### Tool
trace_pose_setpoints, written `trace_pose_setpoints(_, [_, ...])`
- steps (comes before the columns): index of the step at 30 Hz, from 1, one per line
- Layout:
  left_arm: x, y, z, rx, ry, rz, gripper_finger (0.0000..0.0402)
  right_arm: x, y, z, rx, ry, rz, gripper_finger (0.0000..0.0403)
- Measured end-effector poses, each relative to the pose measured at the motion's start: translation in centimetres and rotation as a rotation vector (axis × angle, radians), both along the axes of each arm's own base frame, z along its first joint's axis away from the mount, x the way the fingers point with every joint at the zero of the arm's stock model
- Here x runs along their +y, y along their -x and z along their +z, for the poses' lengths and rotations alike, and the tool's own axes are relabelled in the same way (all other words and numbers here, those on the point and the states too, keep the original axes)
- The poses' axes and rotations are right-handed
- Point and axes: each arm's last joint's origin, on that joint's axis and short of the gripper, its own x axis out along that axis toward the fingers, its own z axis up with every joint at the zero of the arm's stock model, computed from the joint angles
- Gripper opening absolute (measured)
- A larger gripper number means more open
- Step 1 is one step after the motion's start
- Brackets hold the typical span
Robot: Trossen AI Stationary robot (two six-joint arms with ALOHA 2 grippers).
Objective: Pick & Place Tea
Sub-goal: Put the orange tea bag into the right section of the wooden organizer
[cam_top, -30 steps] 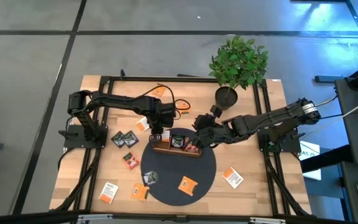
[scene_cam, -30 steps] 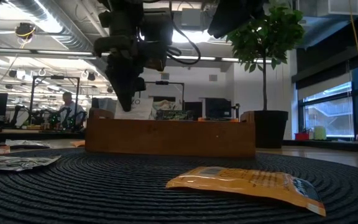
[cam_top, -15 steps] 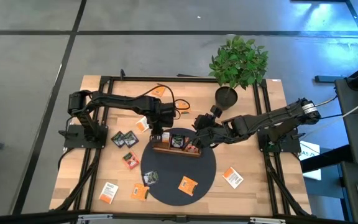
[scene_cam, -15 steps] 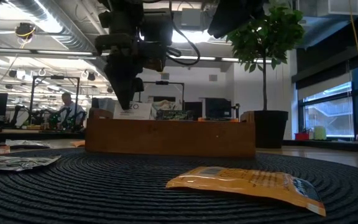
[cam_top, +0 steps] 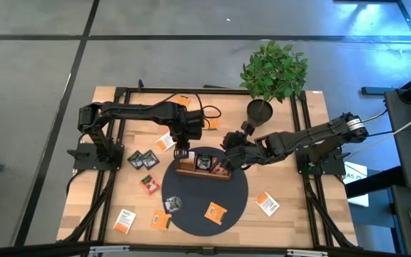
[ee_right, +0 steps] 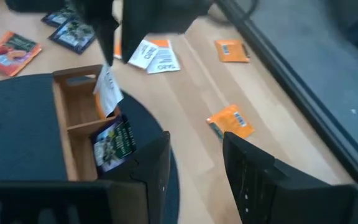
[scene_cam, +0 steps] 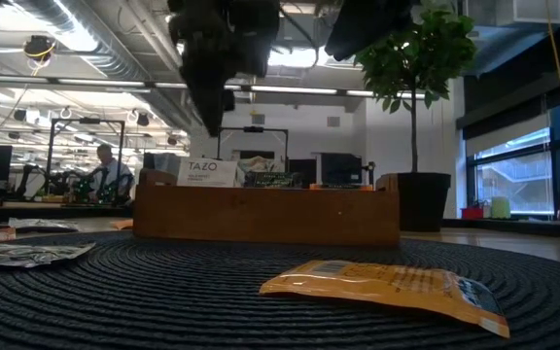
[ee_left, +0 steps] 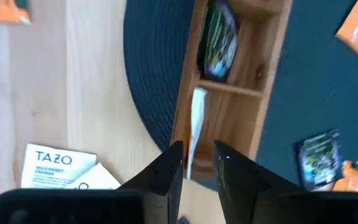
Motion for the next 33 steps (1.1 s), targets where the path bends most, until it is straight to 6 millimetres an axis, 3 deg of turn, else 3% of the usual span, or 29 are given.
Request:
trace_pose_setpoints(3, [-0.9,0.2,1.4,-0.054,0.01,-0.005,0.0084,0.1,0.0,0.0,0.006,-0.024,0.019,0.015])
trace_pose_setpoints(8, [-4.1,1.3,3.1,-0.155,0.046,-0.014,0.0082,0.2,0.0,-0.1,-0.012,-0.076,-0.001,0.015])
trace_pose_setpoints(15, [-10.7,0.5,4.3,-0.444,0.133,-0.073,0.0084,0.4,0.0,-0.1,-0.039,-0.139,-0.027,0.015])
trace_pose_setpoints(22, [-15.7,-1.1,3.0,-0.549,0.143,-0.073,0.008,0.8,-0.1,-0.1,-0.046,-0.242,-0.015,0.015])
trace_pose_setpoints(28, [-17.9,-2.0,0.8,-0.511,0.134,-0.1,0.0081,2.0,0.1,-0.2,-0.055,-0.351,0.009,0.015])
trace_pose_setpoints(33, [-18.8,-2.5,0.0,-0.524,0.143,-0.118,0.0083,3.5,0.6,-0.2,-0.07,-0.4,0.006,0.015])
